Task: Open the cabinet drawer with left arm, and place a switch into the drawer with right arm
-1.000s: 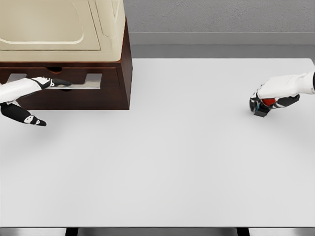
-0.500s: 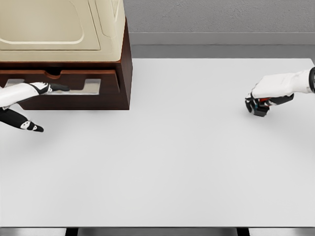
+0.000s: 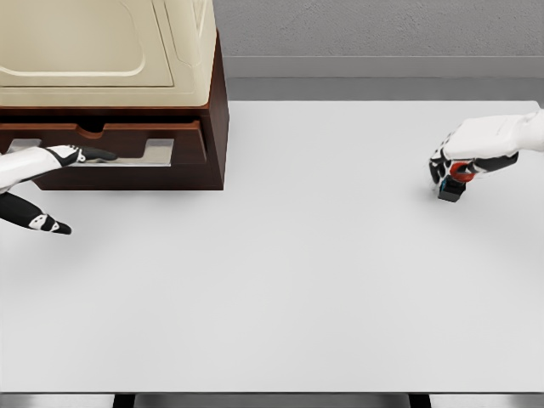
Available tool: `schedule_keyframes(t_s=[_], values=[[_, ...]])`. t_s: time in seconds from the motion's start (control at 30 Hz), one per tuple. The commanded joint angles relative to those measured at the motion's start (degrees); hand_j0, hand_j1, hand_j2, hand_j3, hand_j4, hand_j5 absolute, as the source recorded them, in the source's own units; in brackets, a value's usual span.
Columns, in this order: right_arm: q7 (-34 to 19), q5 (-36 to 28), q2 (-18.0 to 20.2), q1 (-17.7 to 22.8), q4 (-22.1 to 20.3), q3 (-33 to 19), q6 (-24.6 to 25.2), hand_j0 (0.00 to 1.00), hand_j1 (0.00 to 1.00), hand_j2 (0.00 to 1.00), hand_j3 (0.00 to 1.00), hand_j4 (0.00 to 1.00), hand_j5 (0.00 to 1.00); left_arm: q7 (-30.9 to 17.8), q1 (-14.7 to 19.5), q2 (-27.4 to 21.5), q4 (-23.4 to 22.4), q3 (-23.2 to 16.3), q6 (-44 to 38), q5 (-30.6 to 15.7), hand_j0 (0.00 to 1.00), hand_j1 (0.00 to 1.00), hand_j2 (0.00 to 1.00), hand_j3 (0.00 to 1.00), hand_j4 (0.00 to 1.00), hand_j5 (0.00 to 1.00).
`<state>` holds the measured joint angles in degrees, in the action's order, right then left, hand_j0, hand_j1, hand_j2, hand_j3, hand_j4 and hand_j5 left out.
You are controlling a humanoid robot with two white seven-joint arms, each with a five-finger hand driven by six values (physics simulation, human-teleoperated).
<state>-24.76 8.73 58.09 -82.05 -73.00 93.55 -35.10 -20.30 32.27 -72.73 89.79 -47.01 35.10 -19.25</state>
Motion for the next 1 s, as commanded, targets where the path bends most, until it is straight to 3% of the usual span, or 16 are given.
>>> schedule_keyframes(t_s=[0.0,0.07,0.1,0.13,0.27,0.33,0.37,0.47,0.53,0.97], values=[[0.59,-0.47,2.37,-0.22,-1.35,-1.00,0.10,1.00,1.00,1.00,1.00,1.00,1.00,0.00,-0.01,-1.27,1.00,0.08,-0.10,-1.41,1.00,1.00,1.00,1.00,1.00,1.00],[1.81,-0.56,10.54,0.13,-11.72,-5.49,0.10,1.00,1.00,1.00,1.00,1.00,1.00,0.00,-0.37,-1.36,1.27,0.16,-0.10,-1.58,1.00,1.00,1.00,1.00,1.00,1.00],[9.97,-0.82,11.78,-0.39,-11.81,-5.66,0.10,1.00,1.00,1.00,1.00,1.00,1.00,0.08,-0.36,-1.45,1.27,0.43,-0.10,-1.58,1.00,1.00,1.00,1.00,1.00,1.00],[12.63,-0.73,11.25,-0.57,-11.90,-5.58,0.10,1.00,1.00,1.00,1.00,1.00,1.00,0.09,-0.36,-1.97,1.27,0.60,-0.10,-1.67,1.00,1.00,1.00,1.00,1.00,1.00],[12.80,-0.21,10.38,-0.40,-11.46,-4.78,0.10,1.00,1.00,1.00,1.00,1.00,1.00,0.17,-0.10,-1.97,0.74,0.95,-0.10,-2.11,1.00,1.00,1.00,1.00,1.00,1.00],[12.80,2.17,3.88,1.01,-0.84,-1.71,0.10,1.00,1.00,1.00,1.00,1.00,1.00,0.17,0.07,-1.62,0.39,0.95,-0.10,-2.11,1.00,1.00,1.00,1.00,1.00,1.00],[12.72,2.69,2.38,2.42,1.28,-1.53,0.10,1.00,1.00,1.00,1.00,1.00,1.00,0.26,0.16,-1.45,0.04,0.95,-0.10,-2.11,1.00,1.00,1.00,1.00,1.00,1.00],[11.75,2.87,1.50,4.00,2.51,-1.44,0.10,1.00,1.00,1.00,1.00,1.00,1.00,0.17,0.25,-1.18,-0.58,0.95,-0.10,-2.11,1.00,1.00,1.00,1.00,1.00,1.00],[11.57,2.87,-1.14,4.00,9.63,-1.53,0.10,1.00,1.00,1.00,1.00,1.00,1.00,0.26,0.34,-1.09,-0.58,1.04,-0.10,-2.11,1.00,1.00,1.00,1.00,1.00,1.00],[9.20,4.10,-7.03,7.08,15.17,-1.44,0.10,1.00,1.00,1.00,1.00,1.00,1.00,0.26,0.25,2.07,-1.81,0.95,-0.10,-1.23,1.00,1.00,1.00,1.00,1.00,1.00]])
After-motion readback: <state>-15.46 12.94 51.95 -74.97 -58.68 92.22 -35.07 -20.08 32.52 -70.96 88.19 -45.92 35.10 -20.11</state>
